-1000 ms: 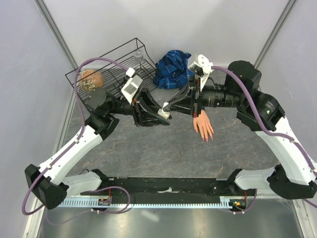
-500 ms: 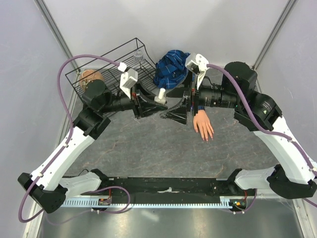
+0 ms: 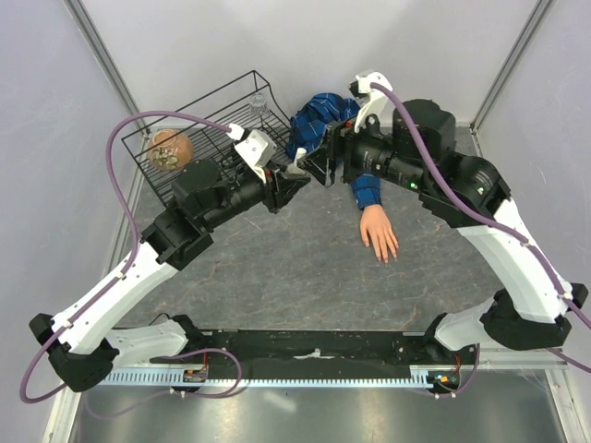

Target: Paint the nails

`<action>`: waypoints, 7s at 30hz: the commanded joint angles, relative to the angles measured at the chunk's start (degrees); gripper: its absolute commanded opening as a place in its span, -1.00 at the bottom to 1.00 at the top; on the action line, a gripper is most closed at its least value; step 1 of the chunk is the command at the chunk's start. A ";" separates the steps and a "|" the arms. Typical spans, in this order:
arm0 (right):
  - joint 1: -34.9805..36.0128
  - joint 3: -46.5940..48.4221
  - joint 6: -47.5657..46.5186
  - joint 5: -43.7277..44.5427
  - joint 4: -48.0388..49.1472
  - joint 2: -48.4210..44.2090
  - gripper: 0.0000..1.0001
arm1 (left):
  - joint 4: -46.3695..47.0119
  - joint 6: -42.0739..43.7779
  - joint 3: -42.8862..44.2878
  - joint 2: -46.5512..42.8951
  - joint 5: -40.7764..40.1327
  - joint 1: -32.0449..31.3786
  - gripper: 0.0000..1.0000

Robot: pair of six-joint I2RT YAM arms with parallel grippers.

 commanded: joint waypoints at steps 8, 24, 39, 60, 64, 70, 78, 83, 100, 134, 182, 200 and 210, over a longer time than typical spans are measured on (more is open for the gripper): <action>0.66 2.46 1.84 4.26 -0.51 3.32 0.28 | 0.87 1.29 2.98 0.56 -5.49 -1.35 -0.96; 0.66 -0.09 3.51 2.24 3.45 2.97 -0.11 | 2.01 0.67 2.54 0.12 -0.93 -1.44 -0.97; -3.55 -16.96 -10.91 -48.71 13.20 -8.72 -1.00 | 46.33 -45.35 -8.26 -1.48 54.16 15.52 -0.96; -6.10 -6.44 2.46 -43.02 17.27 -3.55 -1.00 | 11.52 -16.29 1.92 0.56 46.37 15.70 -0.85; -6.10 -3.26 1.23 -42.41 14.18 -1.52 -1.00 | 9.14 -15.32 3.07 1.43 46.36 15.70 -0.59; -5.84 -0.36 1.14 -41.88 12.77 0.59 -1.00 | 4.83 -13.65 4.74 3.10 43.90 14.91 -0.96; -2.07 4.12 -0.27 -33.55 9.43 4.11 -1.00 | 3.86 -12.16 6.23 5.65 38.63 9.91 -0.96; -1.62 3.86 -0.10 -29.94 8.55 3.67 -0.92 | 3.95 -11.72 6.15 5.48 31.80 9.46 -0.97; -1.36 8.87 7.99 8.39 -1.46 3.58 0.76 | 11.15 2.43 5.53 5.92 -4.60 -0.20 -0.97; -0.92 -13.28 -4.76 -50.63 18.48 -7.85 -1.00 | 57.96 -51.17 -5.38 1.34 50.38 9.64 -0.97; 0.49 8.34 1.84 0.48 -0.33 3.14 -0.20 | 11.41 4.72 5.97 2.49 -2.24 -2.93 -0.97; 0.40 -3.33 -15.74 -38.69 7.31 -4.14 -1.00 | 31.14 -31.35 7.65 8.46 57.93 1.73 -0.96; 0.05 -4.31 -11.17 -44.27 7.85 -4.06 -1.00 | 28.44 -34.27 6.40 7.25 58.36 6.38 -0.97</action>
